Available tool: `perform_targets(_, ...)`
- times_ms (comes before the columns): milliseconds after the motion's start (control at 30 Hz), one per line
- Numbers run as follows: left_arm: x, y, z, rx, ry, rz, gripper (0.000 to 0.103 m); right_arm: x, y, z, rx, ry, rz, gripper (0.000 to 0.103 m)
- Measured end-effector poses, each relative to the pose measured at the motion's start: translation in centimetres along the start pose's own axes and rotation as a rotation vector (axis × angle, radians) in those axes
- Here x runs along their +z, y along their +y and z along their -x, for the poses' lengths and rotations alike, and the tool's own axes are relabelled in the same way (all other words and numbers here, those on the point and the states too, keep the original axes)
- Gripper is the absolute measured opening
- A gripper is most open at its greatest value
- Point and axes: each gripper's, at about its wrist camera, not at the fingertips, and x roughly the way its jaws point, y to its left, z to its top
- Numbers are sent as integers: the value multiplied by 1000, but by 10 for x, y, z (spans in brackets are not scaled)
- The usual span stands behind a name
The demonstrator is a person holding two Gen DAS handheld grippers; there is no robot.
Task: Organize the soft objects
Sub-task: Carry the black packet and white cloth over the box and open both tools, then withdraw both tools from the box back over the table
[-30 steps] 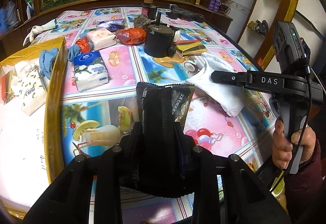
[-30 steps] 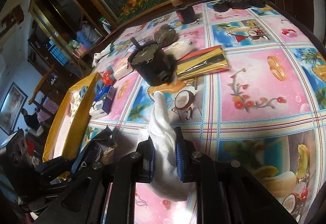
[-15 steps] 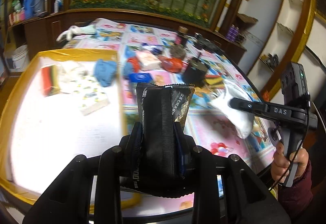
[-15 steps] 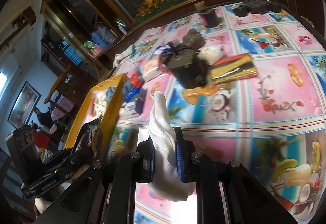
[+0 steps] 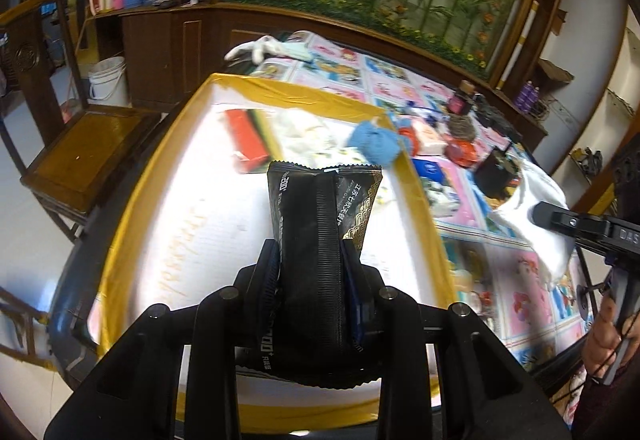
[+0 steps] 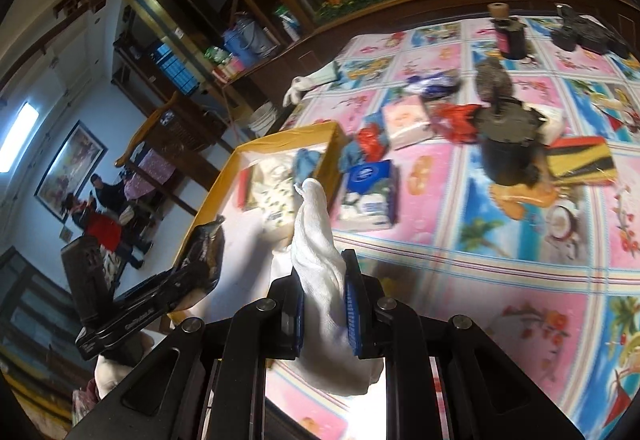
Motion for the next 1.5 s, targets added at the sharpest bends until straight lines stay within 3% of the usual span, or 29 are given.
perform_targets(367,30,41,-37,102,78,26,28,23,70,-101,35,119,86,16)
perform_targets(633,35,55,-33,38,45,94,29,32,102,-170,5,193,114,16)
perform_targets(733,34,59,-19,16,11,117,39,34,109,-187,-23,196,139,21)
perform_targets(800,33,61,-8,15,-13,133,44,34,111,-191,-24,192,133,48)
perform_targets(900,32,62,8,15,-51,145,49,31,113,-179,-11,148,143,69)
perform_targets(967,29,60,17,15,-70,155,53,28,115,-164,-32,109,176,73)
perform_targets(1133,22,39,31,-15,-89,137,54,22,102,-114,-81,-2,203,84)
perform_targets(1267,16,13,37,-45,-89,107,55,15,89,-79,-163,-82,230,93)
perform_targets(1367,10,-6,38,-63,-78,92,63,6,77,-54,-241,-140,251,96)
perform_targets(1500,1,-33,33,-89,-46,67,63,-9,64,-23,-329,-207,269,99)
